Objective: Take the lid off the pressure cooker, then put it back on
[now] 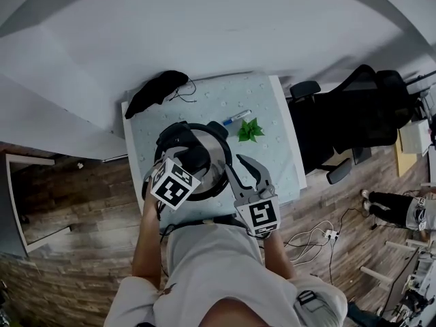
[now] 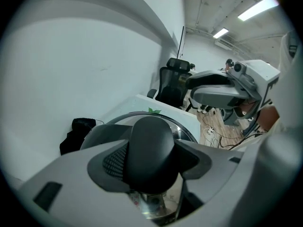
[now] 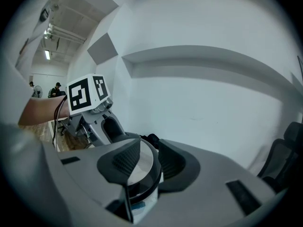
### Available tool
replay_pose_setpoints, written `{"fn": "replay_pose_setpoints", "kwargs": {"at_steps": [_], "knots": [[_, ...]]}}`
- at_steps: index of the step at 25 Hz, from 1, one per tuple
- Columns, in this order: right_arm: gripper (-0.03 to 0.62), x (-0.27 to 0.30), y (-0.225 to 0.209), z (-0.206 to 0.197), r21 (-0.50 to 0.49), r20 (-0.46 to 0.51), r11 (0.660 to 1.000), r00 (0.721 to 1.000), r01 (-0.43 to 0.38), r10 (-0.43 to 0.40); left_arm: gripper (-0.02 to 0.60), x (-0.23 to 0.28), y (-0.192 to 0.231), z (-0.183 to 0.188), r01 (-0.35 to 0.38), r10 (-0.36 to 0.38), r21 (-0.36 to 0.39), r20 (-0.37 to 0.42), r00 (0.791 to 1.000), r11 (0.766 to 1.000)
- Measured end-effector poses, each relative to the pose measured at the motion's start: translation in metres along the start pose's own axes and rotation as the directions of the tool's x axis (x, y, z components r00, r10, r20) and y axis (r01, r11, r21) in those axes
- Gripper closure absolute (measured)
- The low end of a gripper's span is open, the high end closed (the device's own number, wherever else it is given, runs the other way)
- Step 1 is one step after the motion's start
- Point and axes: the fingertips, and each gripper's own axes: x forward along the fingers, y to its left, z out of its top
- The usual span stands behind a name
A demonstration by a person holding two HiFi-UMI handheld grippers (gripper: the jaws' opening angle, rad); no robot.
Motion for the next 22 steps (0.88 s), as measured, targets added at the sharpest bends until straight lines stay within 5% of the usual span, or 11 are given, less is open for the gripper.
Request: {"fn": "replay_pose_setpoints", "kwargs": {"at_steps": [12,22], "knots": [[0.471,-0.0074,-0.0065,-0.0024,0.001,0.012,1.0,1.0,-0.02,0.02,0.307,-0.0006,0.0037,0.0006,-0.122,0.128,-0.154,0.029,0.991,0.981],[0.47,-0.0098,-0.003,-0.007,-0.004,0.008,0.999,0.999,-0.049,0.049,0.293,-0.0032,0.007,0.0048,-0.202,0.225,-0.189,0.108,0.968,0.961]]}}
